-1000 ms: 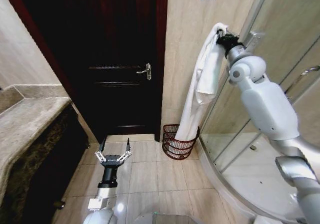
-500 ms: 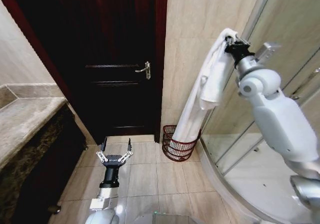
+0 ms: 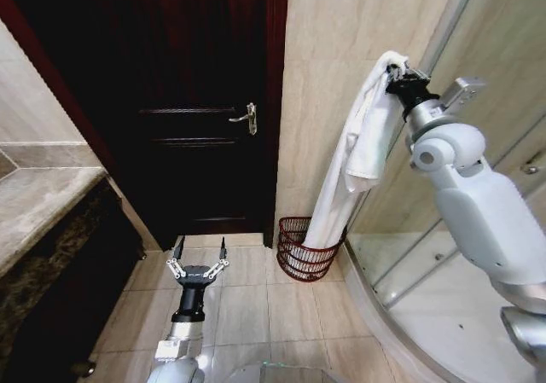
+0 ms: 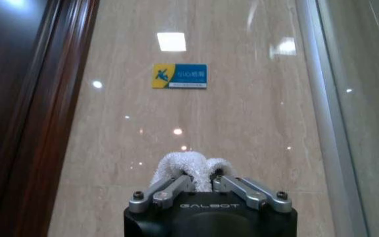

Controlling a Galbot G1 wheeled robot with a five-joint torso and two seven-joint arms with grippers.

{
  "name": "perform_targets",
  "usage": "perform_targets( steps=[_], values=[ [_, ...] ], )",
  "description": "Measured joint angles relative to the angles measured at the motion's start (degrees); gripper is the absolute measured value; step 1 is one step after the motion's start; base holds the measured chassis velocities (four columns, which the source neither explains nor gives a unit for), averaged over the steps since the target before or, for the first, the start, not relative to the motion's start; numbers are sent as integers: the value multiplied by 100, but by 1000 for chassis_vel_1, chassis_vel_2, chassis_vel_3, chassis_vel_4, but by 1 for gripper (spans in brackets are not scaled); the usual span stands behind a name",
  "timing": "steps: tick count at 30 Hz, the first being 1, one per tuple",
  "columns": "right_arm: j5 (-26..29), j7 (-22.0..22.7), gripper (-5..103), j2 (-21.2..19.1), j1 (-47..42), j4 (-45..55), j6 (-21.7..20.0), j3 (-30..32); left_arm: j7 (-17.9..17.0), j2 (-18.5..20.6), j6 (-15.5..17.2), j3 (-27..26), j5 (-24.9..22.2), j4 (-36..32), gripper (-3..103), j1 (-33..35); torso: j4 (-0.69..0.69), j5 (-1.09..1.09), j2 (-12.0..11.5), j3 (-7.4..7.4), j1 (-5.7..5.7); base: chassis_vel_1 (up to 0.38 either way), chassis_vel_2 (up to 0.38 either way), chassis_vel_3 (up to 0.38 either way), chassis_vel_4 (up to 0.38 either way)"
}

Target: Discard the used towel into the hamper.

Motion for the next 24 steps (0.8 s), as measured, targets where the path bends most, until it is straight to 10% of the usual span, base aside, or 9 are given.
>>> perform_targets(
  steps=[24],
  values=[
    [121,146,8,-198,-1849,1229,-95,1046,16,13,-70,78,67,22,100,1,-1,1,-536,-308,-221,-103,90,95,-90]
  ],
)
